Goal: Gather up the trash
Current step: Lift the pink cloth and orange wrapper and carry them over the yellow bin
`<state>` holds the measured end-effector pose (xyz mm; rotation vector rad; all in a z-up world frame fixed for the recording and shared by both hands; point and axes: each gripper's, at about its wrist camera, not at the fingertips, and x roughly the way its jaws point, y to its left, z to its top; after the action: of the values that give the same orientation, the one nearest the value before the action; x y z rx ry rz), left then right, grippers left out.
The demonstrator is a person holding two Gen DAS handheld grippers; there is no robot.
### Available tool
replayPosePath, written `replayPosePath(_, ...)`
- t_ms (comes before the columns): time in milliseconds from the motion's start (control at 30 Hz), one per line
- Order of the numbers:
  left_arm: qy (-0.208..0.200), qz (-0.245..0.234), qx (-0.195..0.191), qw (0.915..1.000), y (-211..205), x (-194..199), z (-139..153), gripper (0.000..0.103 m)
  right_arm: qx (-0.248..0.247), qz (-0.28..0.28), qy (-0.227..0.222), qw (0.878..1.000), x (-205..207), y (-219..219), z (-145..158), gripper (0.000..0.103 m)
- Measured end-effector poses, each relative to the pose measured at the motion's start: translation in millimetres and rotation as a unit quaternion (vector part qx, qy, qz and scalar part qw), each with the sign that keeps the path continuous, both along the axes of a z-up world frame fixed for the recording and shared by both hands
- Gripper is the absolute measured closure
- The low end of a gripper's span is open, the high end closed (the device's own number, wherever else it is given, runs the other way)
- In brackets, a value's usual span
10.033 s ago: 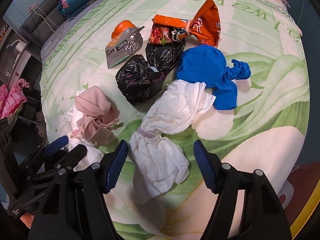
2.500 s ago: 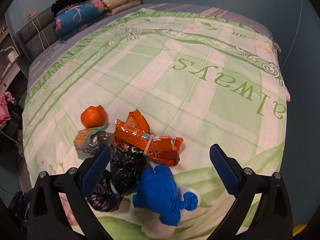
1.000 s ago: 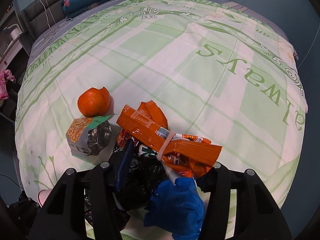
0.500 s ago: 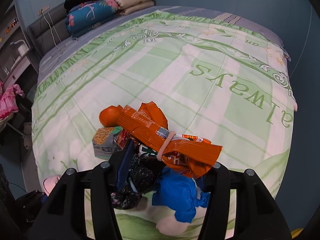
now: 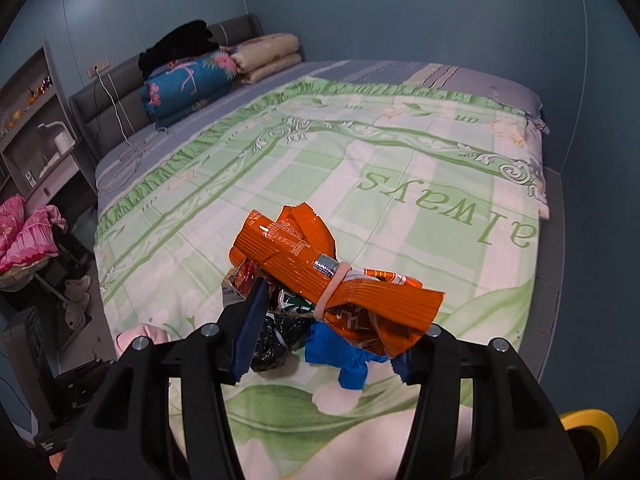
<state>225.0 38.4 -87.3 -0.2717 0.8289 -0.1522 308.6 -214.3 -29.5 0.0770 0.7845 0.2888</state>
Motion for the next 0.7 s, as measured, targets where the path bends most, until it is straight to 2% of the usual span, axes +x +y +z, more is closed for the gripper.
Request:
replayPosePath(267, -0.038, -0.023, 0.009, 0.999, -23, -21, 35, 0.078, 0.028, -0.026, -0.036, 0.999, -59, -43, 35, 0.051)
replayPosePath(700, -0.094, -0.067, 0.017, 0.9932, -70, -53, 91, 0.078, 0.059, -0.064, -0.087, 0.992, -136, -99, 71, 0.051)
